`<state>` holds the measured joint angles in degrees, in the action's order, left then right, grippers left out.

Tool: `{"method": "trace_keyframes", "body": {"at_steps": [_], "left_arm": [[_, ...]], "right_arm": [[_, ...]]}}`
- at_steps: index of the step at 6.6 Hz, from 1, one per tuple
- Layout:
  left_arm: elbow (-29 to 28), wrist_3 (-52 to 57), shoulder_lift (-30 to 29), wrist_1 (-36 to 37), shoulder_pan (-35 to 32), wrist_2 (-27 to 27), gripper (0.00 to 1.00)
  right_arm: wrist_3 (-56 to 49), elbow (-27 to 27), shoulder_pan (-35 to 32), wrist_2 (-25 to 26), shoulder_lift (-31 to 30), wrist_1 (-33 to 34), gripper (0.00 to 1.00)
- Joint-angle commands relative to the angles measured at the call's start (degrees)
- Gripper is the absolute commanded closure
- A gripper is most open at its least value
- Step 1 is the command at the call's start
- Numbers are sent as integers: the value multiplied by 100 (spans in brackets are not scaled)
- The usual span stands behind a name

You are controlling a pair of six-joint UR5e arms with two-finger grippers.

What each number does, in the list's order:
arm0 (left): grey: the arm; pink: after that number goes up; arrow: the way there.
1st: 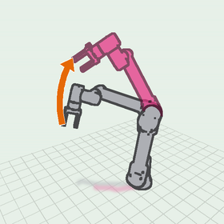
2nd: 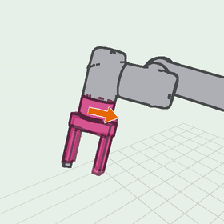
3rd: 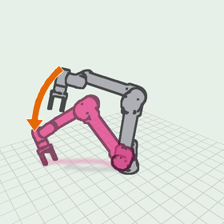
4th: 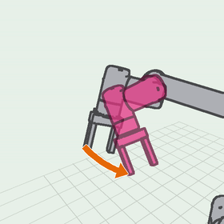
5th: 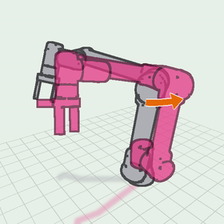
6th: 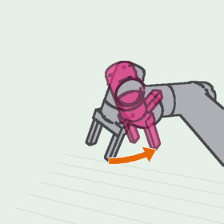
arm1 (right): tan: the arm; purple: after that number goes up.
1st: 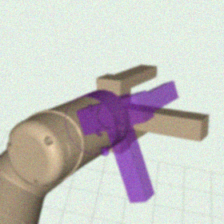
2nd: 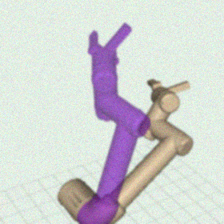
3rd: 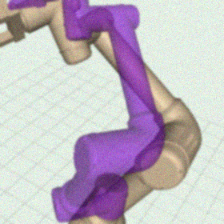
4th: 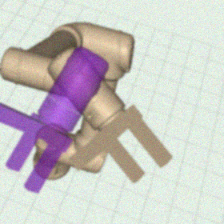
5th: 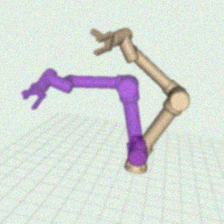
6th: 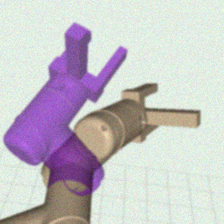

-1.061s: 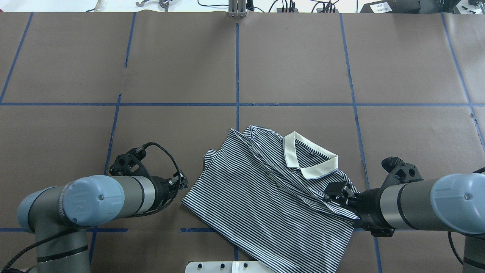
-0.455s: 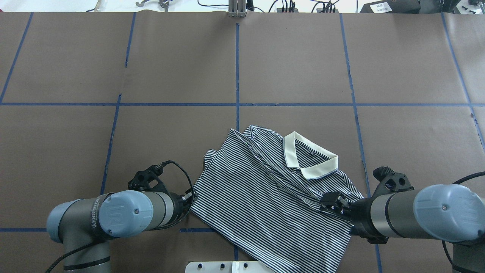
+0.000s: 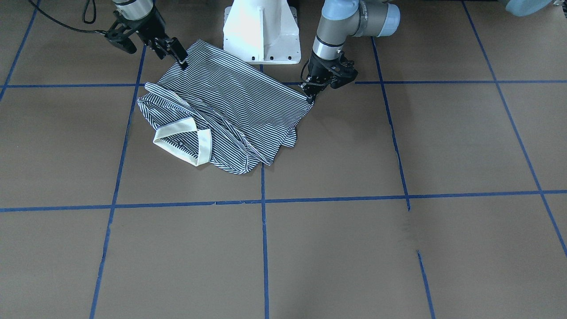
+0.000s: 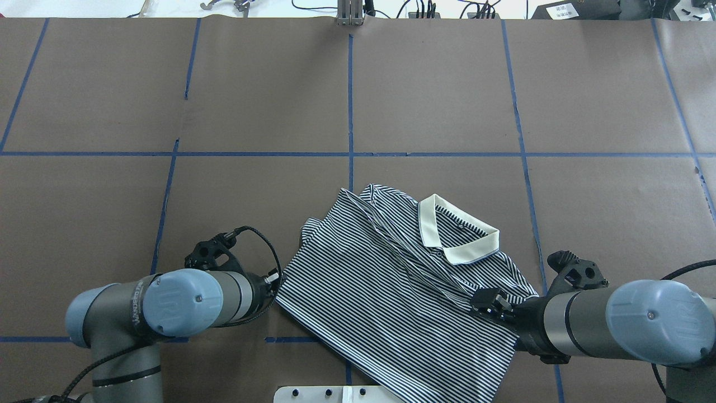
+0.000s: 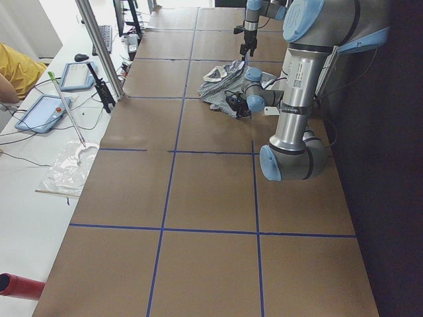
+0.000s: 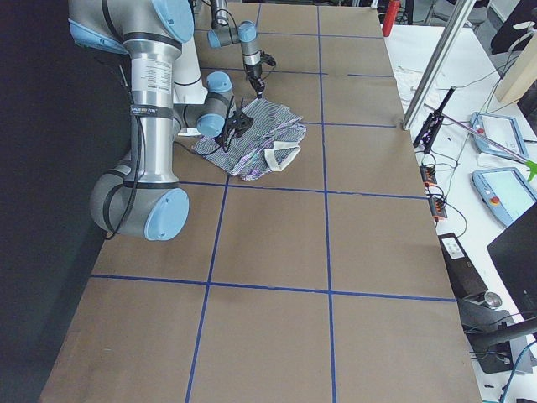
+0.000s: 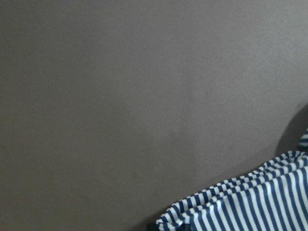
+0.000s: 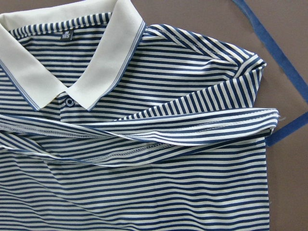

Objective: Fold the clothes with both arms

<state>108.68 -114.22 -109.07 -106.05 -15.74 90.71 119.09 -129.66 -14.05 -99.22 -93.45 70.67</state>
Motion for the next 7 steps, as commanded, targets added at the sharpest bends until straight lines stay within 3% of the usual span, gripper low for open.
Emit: {"method": "trace_keyframes", "body": {"at_steps": [1,2,3,4,5,6,7], "left_arm": [[-30,1192,-174,102,-899,8,100],[-475,1409,-646,-2,-1427,17,100],[-1306,1411,-1382,-177,-1797,17,100],[-2350,1394,-1867,-771,-2088,17,100],[-4074,1394,-2516,-1882,-2265,0,100],[-4587,1481,-2819,-2093,-2441,0,94],[-4558,1656,-2822,-2113,-2504,35,64]], "right_arm": [[0,-7,8,69,3,0,0],[9,-16,8,79,46,0,0],[9,-7,-1,79,81,0,0],[9,-7,-10,87,99,0,0],[9,19,-106,122,221,0,0],[0,63,-255,140,292,0,0],[-9,342,-404,140,667,9,0]]}}
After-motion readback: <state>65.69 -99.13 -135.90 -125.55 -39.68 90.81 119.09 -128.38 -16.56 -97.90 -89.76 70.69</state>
